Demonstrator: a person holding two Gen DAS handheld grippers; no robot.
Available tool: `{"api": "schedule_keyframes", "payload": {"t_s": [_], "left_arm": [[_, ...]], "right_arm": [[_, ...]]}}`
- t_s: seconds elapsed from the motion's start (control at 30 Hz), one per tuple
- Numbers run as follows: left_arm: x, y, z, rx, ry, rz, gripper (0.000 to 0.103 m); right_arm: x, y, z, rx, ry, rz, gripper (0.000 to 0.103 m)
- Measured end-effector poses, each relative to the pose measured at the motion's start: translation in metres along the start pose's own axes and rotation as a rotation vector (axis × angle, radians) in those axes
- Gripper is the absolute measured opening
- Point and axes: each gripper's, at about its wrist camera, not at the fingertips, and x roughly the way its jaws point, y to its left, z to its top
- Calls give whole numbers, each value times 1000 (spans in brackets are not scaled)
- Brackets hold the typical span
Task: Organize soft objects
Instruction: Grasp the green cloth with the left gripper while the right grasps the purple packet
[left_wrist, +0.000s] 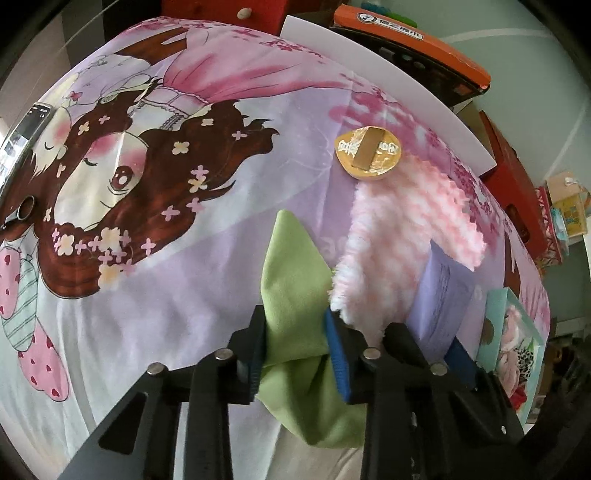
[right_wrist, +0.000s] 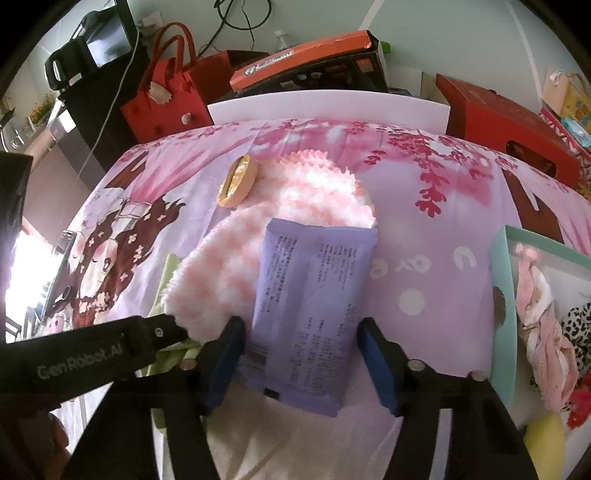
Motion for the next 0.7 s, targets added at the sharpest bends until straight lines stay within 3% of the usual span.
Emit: {"api": "schedule_keyframes", "payload": {"t_s": [0.3, 0.7], "left_arm": [[-2, 15, -1, -111, -5, -97, 12], [-28, 33, 5, -175, -96, -110, 10]], "right_arm": [[0, -3, 0, 10, 7, -1, 56], [-4, -13, 2, 36, 10, -23, 52]]}}
